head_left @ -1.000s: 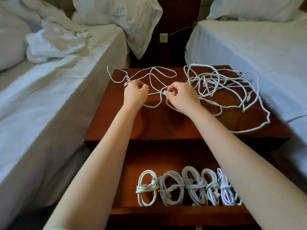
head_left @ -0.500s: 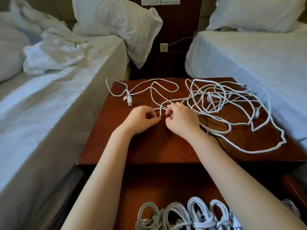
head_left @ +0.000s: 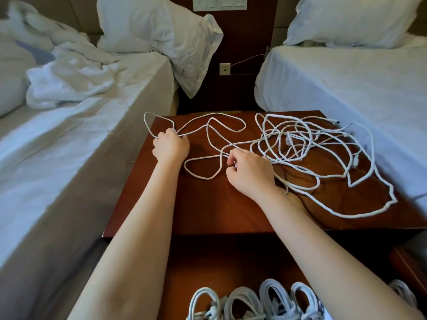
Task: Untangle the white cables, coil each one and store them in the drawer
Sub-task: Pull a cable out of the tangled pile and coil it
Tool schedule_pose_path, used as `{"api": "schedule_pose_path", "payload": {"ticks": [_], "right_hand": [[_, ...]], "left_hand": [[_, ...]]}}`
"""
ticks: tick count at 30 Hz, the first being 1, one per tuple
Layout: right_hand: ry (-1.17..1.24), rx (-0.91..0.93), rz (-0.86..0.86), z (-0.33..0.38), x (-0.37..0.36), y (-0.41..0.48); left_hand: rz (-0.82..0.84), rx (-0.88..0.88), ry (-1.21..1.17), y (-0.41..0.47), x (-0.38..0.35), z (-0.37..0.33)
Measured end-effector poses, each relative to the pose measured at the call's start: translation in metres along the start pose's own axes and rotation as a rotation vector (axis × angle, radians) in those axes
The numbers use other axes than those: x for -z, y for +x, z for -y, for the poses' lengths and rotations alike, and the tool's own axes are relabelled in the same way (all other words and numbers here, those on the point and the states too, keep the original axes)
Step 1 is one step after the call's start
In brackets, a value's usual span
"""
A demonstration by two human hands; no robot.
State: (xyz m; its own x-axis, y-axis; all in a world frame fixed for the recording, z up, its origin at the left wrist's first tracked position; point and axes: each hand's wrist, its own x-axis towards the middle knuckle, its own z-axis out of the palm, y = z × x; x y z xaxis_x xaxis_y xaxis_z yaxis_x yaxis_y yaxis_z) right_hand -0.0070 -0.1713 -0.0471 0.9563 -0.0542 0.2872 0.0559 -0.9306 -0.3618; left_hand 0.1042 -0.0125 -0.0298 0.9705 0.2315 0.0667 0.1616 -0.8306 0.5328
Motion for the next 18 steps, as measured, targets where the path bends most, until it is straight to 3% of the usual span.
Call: {"api": "schedule_pose_path", "payload": {"ticks": [3,7,10,13,15,18], "right_hand": [[0.0,0.002,-0.013,0.0,0.0,0.0],[-0.024,0.007,-0.024,-0.001,0.0,0.001],[0.038,0.009,-0.078,-0.002,-0.002,0.002],[0.373,0.035,-0.239,-0.003,0.006,0.006],[0.536,0.146,-0.31,-0.003,0.018,0.007],[0.606,0.278,-0.258,-0.002,0.036,0.007]], "left_hand": [[-0.053,-0.052,-0.118,0.0,-0.002,0.005],[0.003,-0.157,-0.514,-0.02,0.005,0.005],[0.152,-0.245,-0.681,-0.044,0.016,0.003],[0.367,-0.356,-0.641,-0.065,0.026,0.003],[0.521,-0.39,-0.66,-0.073,0.034,0.0],[0.634,-0.476,-0.648,-0.084,0.051,-0.008]]}}
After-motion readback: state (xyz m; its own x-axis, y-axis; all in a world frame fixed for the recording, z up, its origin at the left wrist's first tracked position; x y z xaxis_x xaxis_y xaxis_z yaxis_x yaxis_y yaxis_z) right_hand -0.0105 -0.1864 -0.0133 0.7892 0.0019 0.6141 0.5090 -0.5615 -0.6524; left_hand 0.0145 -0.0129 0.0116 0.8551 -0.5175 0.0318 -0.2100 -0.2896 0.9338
